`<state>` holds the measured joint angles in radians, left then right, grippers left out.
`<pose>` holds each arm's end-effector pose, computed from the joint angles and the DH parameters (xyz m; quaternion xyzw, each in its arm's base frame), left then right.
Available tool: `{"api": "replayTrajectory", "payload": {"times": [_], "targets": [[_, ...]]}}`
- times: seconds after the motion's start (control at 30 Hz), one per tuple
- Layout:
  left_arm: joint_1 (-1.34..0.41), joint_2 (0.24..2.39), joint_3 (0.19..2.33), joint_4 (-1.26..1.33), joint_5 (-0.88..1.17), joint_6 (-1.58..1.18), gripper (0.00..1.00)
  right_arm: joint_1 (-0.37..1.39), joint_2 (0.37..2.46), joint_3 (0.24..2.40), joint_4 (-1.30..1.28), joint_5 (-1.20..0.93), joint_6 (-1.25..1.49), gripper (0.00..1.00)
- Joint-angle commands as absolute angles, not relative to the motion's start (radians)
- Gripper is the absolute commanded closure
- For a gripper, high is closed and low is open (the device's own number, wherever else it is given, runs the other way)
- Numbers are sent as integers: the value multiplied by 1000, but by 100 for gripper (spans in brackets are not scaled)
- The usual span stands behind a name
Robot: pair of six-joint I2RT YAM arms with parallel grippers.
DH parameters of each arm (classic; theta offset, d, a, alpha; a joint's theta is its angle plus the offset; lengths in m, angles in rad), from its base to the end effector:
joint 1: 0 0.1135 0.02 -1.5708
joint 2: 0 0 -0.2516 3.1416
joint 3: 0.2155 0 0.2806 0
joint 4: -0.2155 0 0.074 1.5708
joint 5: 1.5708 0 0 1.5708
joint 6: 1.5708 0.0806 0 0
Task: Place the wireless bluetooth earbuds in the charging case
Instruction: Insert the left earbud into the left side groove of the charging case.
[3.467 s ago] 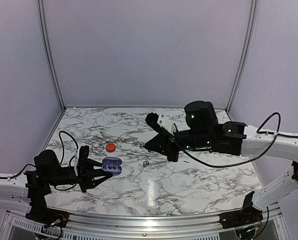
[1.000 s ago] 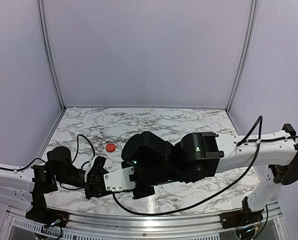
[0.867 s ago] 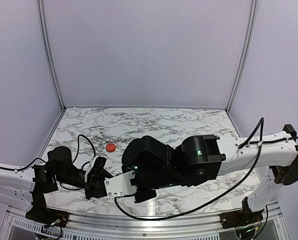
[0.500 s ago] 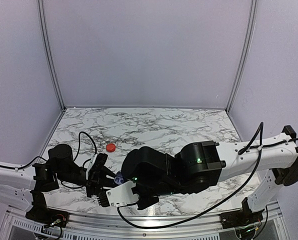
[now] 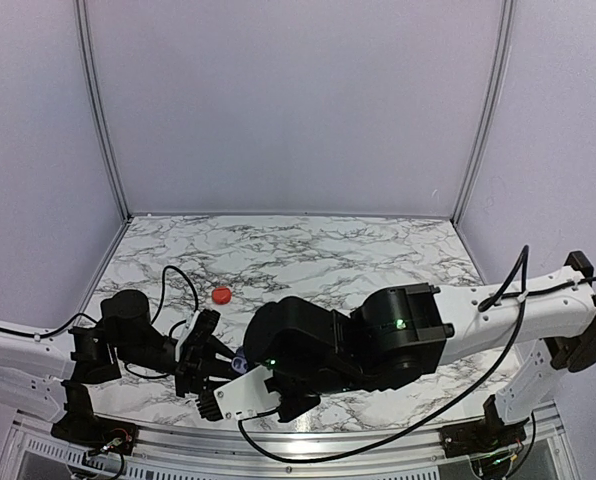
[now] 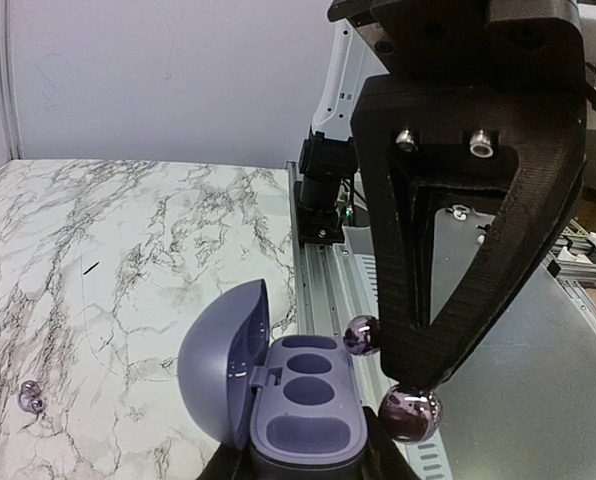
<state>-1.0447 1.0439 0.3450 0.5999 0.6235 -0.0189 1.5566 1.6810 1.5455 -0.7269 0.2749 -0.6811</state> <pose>0.1002 -0.2664 0.1868 0.5256 0.5137 -0.5199 0.4354 0.0279 0.4256 0.2709 -0.8150 0.4485 0.0292 0.3657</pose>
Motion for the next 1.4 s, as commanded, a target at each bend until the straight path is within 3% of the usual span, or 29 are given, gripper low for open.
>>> {"api": "replayTrajectory", "payload": {"times": [0.0,1.37], "targets": [[-1068,1038,370,637,707,-26,100,1546,1613,1589,-709,324,-689,99],[-1069,1117,414,633,770,-45,100,1590,1648,1537,-739,288,-777,99]]}}
